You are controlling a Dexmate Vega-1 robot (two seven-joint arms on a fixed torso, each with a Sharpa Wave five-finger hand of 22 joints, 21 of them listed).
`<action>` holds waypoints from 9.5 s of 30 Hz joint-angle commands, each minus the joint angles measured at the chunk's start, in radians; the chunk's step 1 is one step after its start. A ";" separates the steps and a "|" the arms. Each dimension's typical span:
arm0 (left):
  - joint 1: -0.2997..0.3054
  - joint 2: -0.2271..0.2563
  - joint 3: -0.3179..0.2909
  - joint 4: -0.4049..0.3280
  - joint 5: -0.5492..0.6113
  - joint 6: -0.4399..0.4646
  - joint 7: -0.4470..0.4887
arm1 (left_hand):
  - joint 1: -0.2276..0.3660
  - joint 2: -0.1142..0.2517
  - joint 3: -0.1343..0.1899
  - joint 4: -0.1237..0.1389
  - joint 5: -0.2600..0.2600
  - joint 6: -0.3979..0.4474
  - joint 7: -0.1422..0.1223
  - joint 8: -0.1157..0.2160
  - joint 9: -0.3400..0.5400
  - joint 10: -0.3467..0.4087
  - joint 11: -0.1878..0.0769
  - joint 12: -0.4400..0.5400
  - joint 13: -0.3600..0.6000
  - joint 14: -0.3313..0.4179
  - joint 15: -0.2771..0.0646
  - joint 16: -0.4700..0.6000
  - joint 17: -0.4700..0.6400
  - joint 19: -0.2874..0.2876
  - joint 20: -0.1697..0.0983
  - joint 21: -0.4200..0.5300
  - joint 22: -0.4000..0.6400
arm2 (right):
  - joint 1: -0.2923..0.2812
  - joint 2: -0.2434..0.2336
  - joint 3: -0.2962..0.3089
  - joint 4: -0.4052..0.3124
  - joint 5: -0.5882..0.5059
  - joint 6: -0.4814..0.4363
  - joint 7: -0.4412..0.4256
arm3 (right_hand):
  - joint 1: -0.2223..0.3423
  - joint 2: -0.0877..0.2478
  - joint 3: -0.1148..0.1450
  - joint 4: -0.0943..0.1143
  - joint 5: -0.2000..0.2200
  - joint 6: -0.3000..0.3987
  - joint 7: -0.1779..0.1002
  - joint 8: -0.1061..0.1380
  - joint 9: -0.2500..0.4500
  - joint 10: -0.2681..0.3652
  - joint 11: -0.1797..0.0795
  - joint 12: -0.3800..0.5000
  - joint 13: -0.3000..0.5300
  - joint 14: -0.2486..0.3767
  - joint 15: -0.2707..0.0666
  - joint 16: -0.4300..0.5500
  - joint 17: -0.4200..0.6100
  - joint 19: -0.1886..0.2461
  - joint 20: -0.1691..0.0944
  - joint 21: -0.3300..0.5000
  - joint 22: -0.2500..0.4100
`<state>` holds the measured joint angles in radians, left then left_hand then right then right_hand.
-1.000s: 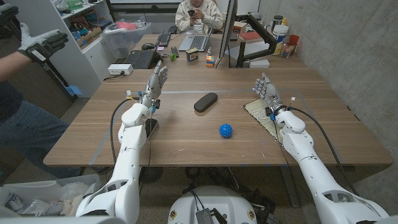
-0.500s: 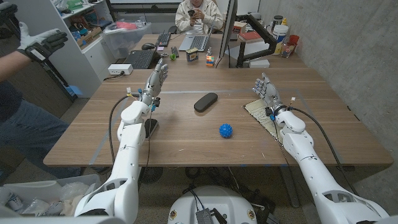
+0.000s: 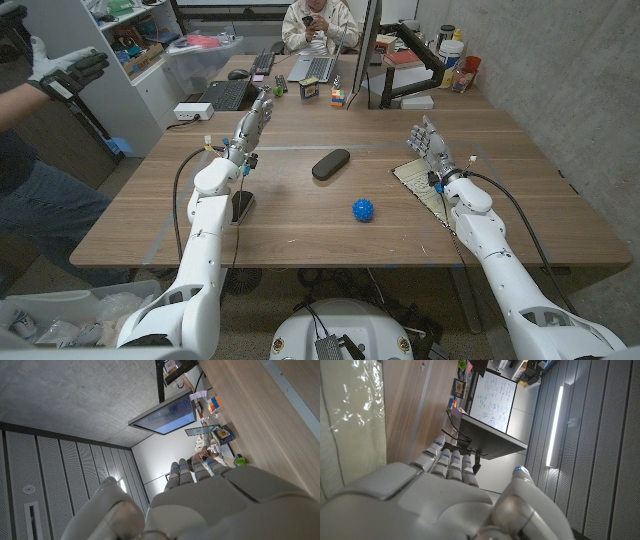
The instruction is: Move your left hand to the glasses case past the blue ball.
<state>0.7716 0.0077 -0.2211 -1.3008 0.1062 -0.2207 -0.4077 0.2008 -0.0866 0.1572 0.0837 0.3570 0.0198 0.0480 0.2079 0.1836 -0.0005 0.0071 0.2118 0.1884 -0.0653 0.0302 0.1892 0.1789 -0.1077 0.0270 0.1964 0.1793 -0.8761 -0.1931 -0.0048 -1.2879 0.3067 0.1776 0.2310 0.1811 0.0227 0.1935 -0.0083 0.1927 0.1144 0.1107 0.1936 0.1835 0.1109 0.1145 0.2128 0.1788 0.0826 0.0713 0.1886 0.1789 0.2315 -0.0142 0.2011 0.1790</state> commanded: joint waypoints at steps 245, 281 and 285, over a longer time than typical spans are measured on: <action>-0.225 0.247 0.527 0.094 0.682 -0.181 0.191 | 0.121 0.049 -0.030 -0.031 0.018 0.064 -0.078 0.003 0.009 0.057 -0.047 0.002 0.006 0.046 -0.024 0.004 0.007 -0.009 0.059 0.004 0.005 | 0.058 0.016 0.008 0.108 0.019 0.108 0.034 | -0.003 0.015 -0.022 -0.014 0.005 0.006 -0.024 -0.002 0.002 0.040 -0.007 -0.003 0.004 0.031 -0.002 -0.001 0.006 0.010 0.008 0.000 0.005; -0.222 0.245 0.567 0.148 0.700 -0.192 0.177 | 0.130 0.053 -0.036 -0.032 0.020 0.064 -0.082 0.001 0.010 0.058 -0.052 0.001 0.007 0.050 -0.027 0.005 0.008 -0.009 0.058 0.006 0.005 | 0.060 0.019 0.011 0.112 0.011 0.103 0.033 | -0.003 0.017 -0.024 -0.015 0.006 0.006 -0.024 -0.001 0.002 0.041 -0.006 -0.004 0.004 0.031 -0.002 -0.001 0.006 0.010 0.009 0.000 0.005; -0.228 0.243 0.575 0.162 0.703 -0.195 0.176 | 0.131 0.054 -0.037 -0.032 0.020 0.065 -0.081 0.001 0.010 0.061 -0.053 0.002 0.007 0.050 -0.026 0.005 0.008 -0.009 0.061 0.006 0.005 | 0.057 0.019 0.013 0.111 0.012 0.101 0.030 | -0.003 0.017 -0.024 -0.015 0.006 0.007 -0.024 -0.001 0.002 0.041 -0.007 -0.004 0.004 0.032 -0.002 -0.001 0.006 0.010 0.009 0.000 0.005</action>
<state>0.5603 0.2570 0.3332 -1.1765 0.8009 -0.4069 -0.2244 0.3219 -0.0339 0.1248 0.0493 0.3686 0.0823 -0.0324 0.2079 0.1883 0.0564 -0.0432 0.2118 0.1933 -0.0187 0.0056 0.1891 0.1837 -0.1113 0.0842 0.2003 0.1788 -0.8126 -0.1723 0.0023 -1.1687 0.3195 0.2854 0.2693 0.1731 0.0306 0.1711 -0.0218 0.1927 0.1214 0.0893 0.1935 0.1834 0.1446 0.1019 0.2128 0.1788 0.1055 0.0695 0.1885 0.1789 0.2420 -0.0107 0.2010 0.1789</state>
